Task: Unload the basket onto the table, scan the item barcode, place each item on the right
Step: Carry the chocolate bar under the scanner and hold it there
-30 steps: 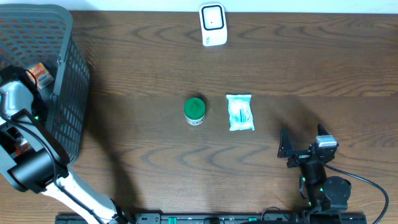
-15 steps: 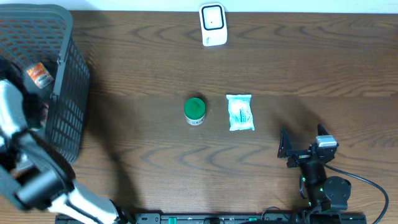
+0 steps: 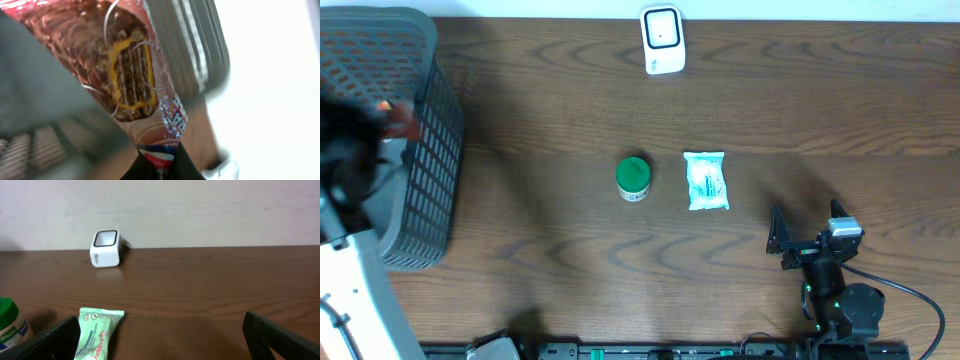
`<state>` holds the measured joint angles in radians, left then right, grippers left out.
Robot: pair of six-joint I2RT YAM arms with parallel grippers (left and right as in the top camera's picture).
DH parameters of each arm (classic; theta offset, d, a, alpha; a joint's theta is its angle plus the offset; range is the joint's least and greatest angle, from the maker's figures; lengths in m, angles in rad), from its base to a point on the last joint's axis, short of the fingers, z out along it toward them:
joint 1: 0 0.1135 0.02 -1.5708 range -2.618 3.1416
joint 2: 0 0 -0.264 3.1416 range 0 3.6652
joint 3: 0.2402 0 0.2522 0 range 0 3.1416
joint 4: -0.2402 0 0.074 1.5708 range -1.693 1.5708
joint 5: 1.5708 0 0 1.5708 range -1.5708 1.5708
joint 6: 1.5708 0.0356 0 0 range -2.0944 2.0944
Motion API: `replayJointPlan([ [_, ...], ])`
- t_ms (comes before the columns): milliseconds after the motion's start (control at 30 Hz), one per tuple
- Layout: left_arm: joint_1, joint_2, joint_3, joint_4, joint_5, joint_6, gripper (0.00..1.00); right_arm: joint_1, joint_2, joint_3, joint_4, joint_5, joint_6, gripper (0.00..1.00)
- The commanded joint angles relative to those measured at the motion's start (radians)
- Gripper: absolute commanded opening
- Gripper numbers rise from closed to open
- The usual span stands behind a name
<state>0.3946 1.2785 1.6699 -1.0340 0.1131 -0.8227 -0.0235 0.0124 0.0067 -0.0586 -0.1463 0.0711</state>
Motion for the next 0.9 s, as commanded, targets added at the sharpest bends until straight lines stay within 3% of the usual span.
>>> replayJointPlan([
  [0, -0.256, 0.055, -0.032, -0.016, 0.172, 0.171, 0.07, 0.011, -0.004, -0.001, -0.003, -0.009, 0.010, 0.99],
  [33, -0.400, 0.100, -0.034, -0.016, 0.175, 0.222, 0.07, 0.011, -0.004, -0.001, -0.003, -0.009, 0.010, 0.99],
  [100, -0.549, 0.159, -0.034, 0.002, 0.180, 0.287, 0.07, 0.011, -0.004, -0.001, -0.003, -0.009, 0.010, 0.99],
  [333, -0.861, 0.386, -0.034, 0.126, 0.511, 0.649, 0.07, 0.011, -0.004, -0.001, -0.003, -0.010, 0.010, 0.99],
  [633, -0.890, 0.666, -0.034, 0.192, 1.049, 0.726, 0.07, 0.011, -0.004, -0.001, -0.003, -0.009, 0.010, 0.99],
  [867, -0.869, 0.801, -0.034, 0.236, 1.076, 0.725, 0.08, 0.011, -0.004, -0.001, -0.003, -0.010, 0.010, 0.99],
])
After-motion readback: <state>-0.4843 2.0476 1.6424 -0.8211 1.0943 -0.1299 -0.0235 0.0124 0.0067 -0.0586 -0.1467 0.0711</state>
